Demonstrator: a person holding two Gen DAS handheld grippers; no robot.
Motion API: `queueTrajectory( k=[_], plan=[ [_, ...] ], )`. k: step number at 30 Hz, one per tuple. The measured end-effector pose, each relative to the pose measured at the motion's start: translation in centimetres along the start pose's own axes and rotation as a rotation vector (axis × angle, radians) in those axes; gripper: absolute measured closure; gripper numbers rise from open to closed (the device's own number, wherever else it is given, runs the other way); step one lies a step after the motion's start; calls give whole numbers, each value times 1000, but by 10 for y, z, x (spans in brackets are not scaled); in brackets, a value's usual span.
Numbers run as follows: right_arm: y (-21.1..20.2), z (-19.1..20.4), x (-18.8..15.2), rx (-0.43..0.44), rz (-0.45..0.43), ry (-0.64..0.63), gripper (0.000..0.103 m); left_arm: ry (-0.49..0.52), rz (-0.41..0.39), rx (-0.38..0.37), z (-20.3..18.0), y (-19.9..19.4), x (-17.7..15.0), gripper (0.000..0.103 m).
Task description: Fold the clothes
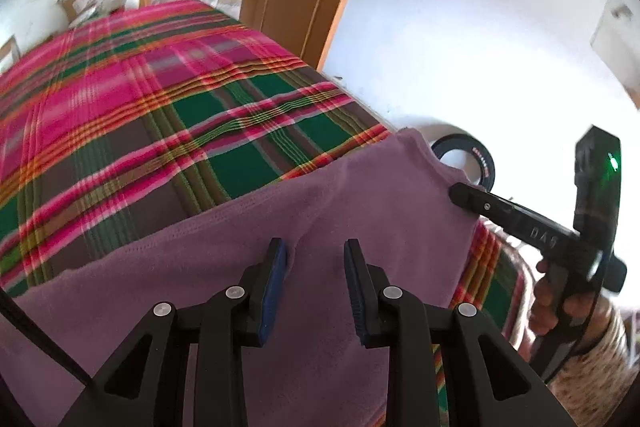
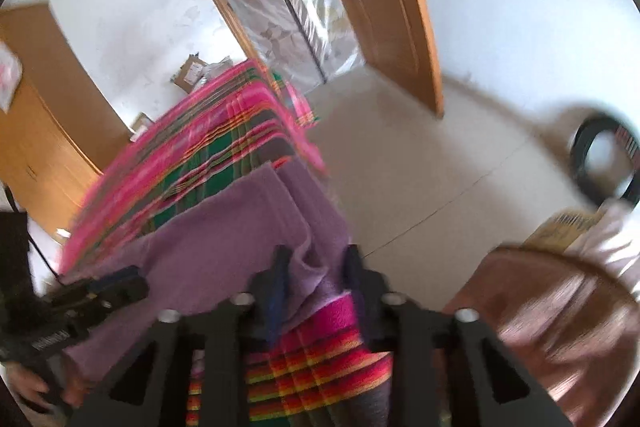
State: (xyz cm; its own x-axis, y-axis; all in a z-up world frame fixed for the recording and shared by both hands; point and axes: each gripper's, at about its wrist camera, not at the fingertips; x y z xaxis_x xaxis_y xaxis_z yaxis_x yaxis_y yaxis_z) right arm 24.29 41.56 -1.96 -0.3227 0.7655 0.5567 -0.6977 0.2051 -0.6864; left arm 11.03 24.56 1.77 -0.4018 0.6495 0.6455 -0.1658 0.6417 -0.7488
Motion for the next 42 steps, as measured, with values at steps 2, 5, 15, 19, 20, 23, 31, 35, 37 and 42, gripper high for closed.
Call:
queueTrajectory(
  k=[2, 5, 15, 19, 20, 23, 31, 35, 37, 42],
  plan=[
    [-5, 7, -2, 14, -12, -25, 92, -7, 2, -17, 2, 0, 0, 74],
    [-17, 23, -7, 28, -57, -99, 92, -19, 16, -56, 9, 0, 3, 74],
    [-44, 107, -47, 119, -133, -430, 92, -222, -99, -350, 44, -36, 0, 73],
    [-41, 128, -65, 131, -122, -510, 92, -305, -148, -475, 53, -45, 2, 73],
    [-40, 131, -68, 133, -118, -519, 92, -295, -145, -475, 51, -46, 4, 73],
    [-33, 135, -72, 129, -104, -532, 92, -275, -135, -496, 51, -44, 8, 73],
    [-12, 147, -90, 72, -74, -627, 92, -305, -107, -520, 51, -36, 7, 73],
    [-7, 151, -92, 64, -67, -640, 92, -285, -86, -512, 48, -36, 6, 73],
    [-4, 152, -92, 63, -56, -640, 92, -282, -94, -548, 47, -36, 5, 70],
    [-3, 158, -103, 34, -83, -702, 92, -298, -61, -518, 49, -30, 2, 64]
  ],
)
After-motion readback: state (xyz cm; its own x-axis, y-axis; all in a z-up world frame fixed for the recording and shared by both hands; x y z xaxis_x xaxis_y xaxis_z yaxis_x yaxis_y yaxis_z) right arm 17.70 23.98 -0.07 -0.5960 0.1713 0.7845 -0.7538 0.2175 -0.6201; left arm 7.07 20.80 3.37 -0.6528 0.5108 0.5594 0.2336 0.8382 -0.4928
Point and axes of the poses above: each gripper's, at about its wrist camera, not at the fingertips, and y roughly the way its jaws point, z to its left, x to its top, and after that the axes turned 14 degrees about y, right-handed
